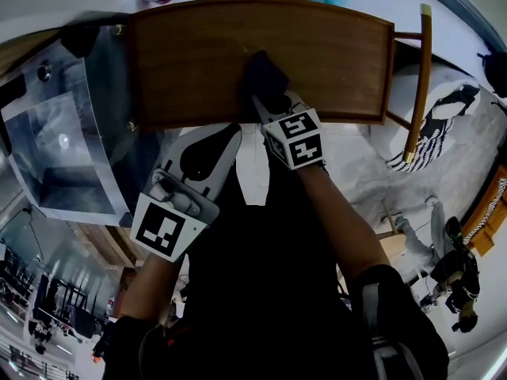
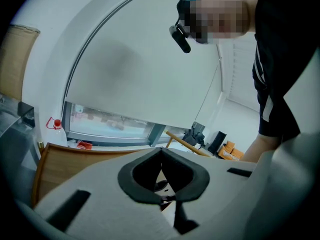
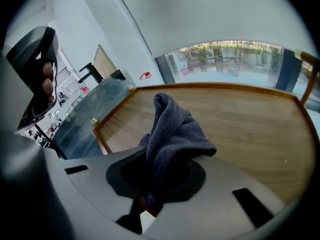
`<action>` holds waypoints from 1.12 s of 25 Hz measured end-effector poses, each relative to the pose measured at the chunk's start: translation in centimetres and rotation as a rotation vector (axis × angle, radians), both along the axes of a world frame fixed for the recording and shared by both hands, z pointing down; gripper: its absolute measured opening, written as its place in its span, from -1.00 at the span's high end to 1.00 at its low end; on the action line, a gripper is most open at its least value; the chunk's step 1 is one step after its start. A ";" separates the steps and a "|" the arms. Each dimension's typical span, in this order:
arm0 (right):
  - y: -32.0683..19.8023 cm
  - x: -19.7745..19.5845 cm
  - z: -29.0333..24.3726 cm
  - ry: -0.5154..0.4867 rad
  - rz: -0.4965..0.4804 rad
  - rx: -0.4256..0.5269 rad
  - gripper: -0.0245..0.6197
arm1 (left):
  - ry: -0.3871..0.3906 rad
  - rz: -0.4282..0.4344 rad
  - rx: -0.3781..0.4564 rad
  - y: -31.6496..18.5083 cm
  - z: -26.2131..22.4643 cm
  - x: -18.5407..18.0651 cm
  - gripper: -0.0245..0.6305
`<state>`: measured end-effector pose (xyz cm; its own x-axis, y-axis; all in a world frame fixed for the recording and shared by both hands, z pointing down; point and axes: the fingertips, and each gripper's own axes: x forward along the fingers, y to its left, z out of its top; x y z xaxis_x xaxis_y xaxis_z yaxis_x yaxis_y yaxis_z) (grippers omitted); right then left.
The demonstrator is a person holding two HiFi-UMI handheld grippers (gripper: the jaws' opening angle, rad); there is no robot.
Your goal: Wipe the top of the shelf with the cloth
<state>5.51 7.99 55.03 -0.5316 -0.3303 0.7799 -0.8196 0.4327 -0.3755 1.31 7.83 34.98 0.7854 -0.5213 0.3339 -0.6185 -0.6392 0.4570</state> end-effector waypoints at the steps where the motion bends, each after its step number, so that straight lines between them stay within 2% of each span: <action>1: 0.1 0.6 0.1 0.004 0.007 -0.005 0.77 | 0.000 0.007 0.000 0.0 0.0 0.5 0.87; 28: 0.5 16.5 0.2 0.069 0.202 -0.026 0.77 | 0.002 0.172 0.002 -0.6 -0.1 12.8 0.87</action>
<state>22.01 8.51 55.26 -0.4017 -0.4036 0.8221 -0.9129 0.2479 -0.3244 14.10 7.27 34.91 0.8638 -0.3795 0.3312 -0.4988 -0.7365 0.4570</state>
